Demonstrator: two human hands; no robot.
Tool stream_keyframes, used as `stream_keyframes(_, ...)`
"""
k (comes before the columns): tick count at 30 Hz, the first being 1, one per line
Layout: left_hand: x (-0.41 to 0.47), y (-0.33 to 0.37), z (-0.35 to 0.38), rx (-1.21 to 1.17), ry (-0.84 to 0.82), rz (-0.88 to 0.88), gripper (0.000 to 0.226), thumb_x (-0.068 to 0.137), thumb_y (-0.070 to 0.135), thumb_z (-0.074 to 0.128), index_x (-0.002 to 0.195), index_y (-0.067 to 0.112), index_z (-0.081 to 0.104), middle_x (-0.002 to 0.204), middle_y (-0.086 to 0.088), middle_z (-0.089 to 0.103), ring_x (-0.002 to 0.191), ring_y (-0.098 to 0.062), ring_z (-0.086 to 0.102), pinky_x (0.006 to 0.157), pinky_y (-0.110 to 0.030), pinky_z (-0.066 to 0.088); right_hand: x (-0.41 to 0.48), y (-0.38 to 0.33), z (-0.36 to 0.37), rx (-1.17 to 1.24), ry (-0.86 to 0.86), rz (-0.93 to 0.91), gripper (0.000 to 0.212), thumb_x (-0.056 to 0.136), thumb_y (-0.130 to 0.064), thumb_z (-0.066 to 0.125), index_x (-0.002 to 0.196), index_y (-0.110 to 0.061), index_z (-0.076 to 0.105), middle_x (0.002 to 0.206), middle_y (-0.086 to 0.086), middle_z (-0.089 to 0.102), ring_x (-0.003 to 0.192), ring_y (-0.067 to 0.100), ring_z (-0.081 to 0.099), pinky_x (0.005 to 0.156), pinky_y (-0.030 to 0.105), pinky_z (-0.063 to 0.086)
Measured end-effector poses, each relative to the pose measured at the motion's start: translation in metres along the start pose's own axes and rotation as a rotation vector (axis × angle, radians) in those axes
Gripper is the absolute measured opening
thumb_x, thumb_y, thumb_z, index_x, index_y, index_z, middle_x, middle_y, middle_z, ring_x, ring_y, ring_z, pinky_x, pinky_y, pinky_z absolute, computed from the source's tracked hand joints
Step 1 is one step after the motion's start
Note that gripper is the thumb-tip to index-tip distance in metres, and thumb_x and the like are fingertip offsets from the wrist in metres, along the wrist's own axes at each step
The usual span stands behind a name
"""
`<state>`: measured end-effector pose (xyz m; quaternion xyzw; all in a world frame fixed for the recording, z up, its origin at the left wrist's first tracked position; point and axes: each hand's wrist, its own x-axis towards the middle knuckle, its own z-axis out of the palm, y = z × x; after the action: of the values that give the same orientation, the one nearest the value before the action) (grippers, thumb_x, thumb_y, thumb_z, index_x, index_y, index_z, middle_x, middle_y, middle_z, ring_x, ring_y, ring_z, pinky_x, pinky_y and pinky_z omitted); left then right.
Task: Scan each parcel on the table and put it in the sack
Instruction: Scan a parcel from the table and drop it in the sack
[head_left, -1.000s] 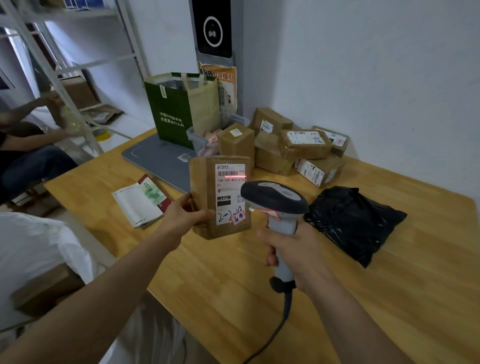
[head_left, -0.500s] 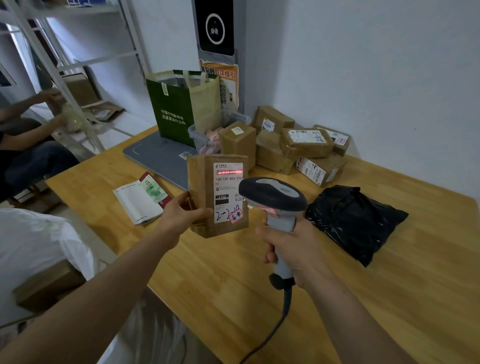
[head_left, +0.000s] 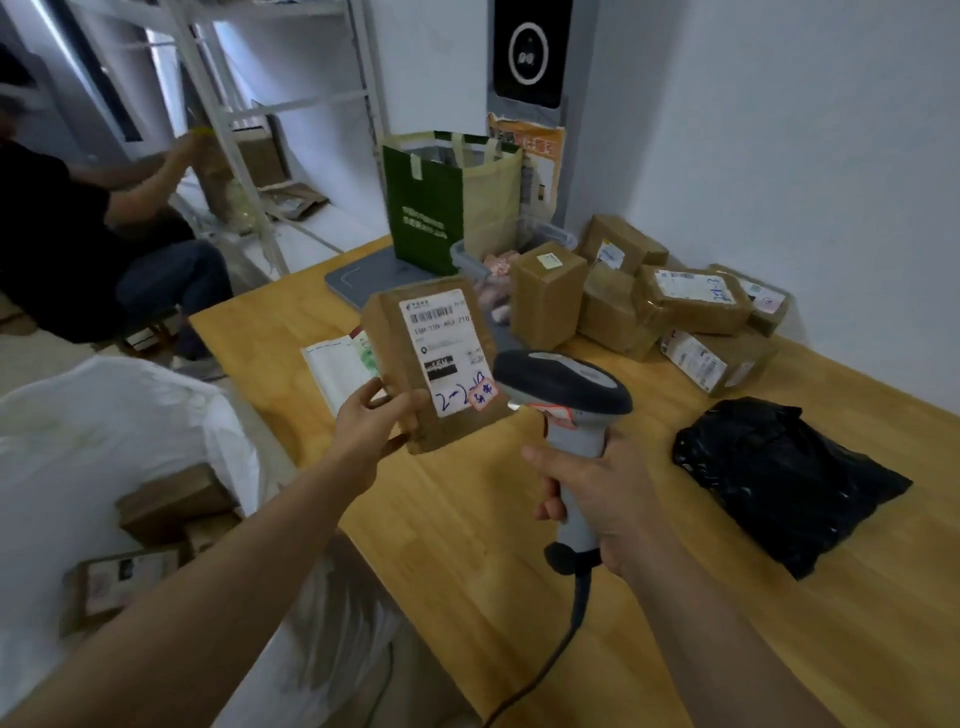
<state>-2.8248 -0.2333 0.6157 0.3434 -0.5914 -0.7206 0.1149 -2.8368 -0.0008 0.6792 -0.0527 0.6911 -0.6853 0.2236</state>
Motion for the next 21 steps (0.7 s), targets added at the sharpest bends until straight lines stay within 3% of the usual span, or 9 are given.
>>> stream_keyframes(3, -0.01, -0.007, -0.046, -0.154, 0.166, 0.018, 0.058, 0.083, 0.027, 0.072, 0.135, 0.015, 0.049, 0.114, -0.004, 0.067, 0.105, -0.02, 0.064, 0.07, -0.036, 0.056, 0.007, 0.006, 0.03, -0.022, -0.104, 0.032, 0.016, 0.081, -0.006, 0.071, 0.071, -0.005, 0.057, 0.052, 0.007, 0.051, 0.041, 0.016, 0.046, 0.05, 0.031, 0.05)
stream_keyframes(5, -0.017, -0.011, -0.081, -0.242, 0.31, 0.025, 0.05, 0.085, 0.034, 0.069, 0.129, 0.016, 0.054, 0.115, -0.005, 0.067, 0.105, -0.021, 0.064, 0.074, -0.04, 0.057, 0.011, 0.013, 0.052, -0.031, -0.174, 0.056, 0.014, 0.081, -0.006, 0.071, 0.075, -0.004, 0.058, 0.053, 0.008, 0.051, 0.04, 0.015, 0.047, 0.05, 0.031, 0.049)
stream_keyframes(7, -0.021, -0.018, -0.119, -0.347, 0.427, -0.009, 0.057, 0.079, 0.042, 0.072, 0.127, 0.015, 0.056, 0.119, -0.01, 0.065, 0.102, -0.022, 0.064, 0.079, -0.045, 0.057, 0.011, 0.018, 0.072, -0.036, -0.233, 0.071, 0.014, 0.081, -0.004, 0.07, 0.073, -0.004, 0.058, 0.053, 0.009, 0.05, 0.039, 0.016, 0.046, 0.048, 0.03, 0.049)
stream_keyframes(10, -0.025, -0.033, -0.169, -0.426, 0.543, -0.108, 0.078, 0.067, 0.052, 0.07, 0.13, 0.008, 0.055, 0.124, -0.025, 0.06, 0.099, -0.038, 0.065, 0.066, -0.044, 0.059, 0.01, 0.024, 0.098, -0.04, -0.309, 0.079, 0.01, 0.081, 0.0, 0.068, 0.076, -0.002, 0.06, 0.051, 0.009, 0.049, 0.039, 0.016, 0.045, 0.049, 0.031, 0.048)
stream_keyframes(12, -0.024, -0.045, -0.199, -0.448, 0.601, -0.187, 0.082, 0.062, 0.055, 0.066, 0.131, 0.013, 0.055, 0.125, -0.022, 0.06, 0.098, -0.035, 0.066, 0.065, -0.036, 0.056, 0.01, 0.028, 0.109, -0.044, -0.34, 0.091, 0.006, 0.081, 0.001, 0.067, 0.079, -0.001, 0.062, 0.053, 0.011, 0.049, 0.04, 0.017, 0.045, 0.051, 0.033, 0.049)
stream_keyframes(14, -0.013, -0.06, -0.227, -0.424, 0.672, -0.256, 0.083, 0.054, 0.056, 0.066, 0.129, 0.023, 0.056, 0.132, -0.013, 0.059, 0.111, -0.025, 0.061, 0.07, -0.031, 0.045, 0.012, 0.03, 0.114, -0.057, -0.345, 0.107, 0.004, 0.081, 0.0, 0.066, 0.079, -0.002, 0.063, 0.054, 0.012, 0.049, 0.042, 0.017, 0.045, 0.054, 0.034, 0.05)
stream_keyframes(17, 0.002, -0.077, -0.26, -0.343, 0.855, -0.324, 0.08, 0.045, 0.053, 0.07, 0.119, 0.024, 0.057, 0.116, -0.003, 0.064, 0.098, -0.033, 0.062, 0.076, -0.054, 0.052, 0.015, 0.031, 0.113, -0.065, -0.32, 0.126, 0.004, 0.081, 0.0, 0.066, 0.08, -0.001, 0.063, 0.056, 0.012, 0.049, 0.043, 0.018, 0.045, 0.051, 0.031, 0.05)
stream_keyframes(21, 0.071, -0.141, -0.329, -0.1, 0.963, -0.393, 0.102, 0.044, 0.064, 0.073, 0.132, 0.017, 0.049, 0.127, -0.009, 0.058, 0.107, -0.039, 0.059, 0.083, -0.056, 0.051, 0.021, 0.034, 0.104, -0.047, -0.259, 0.147, 0.008, 0.081, 0.001, 0.066, 0.088, -0.002, 0.063, 0.055, 0.011, 0.049, 0.041, 0.017, 0.044, 0.049, 0.03, 0.049)
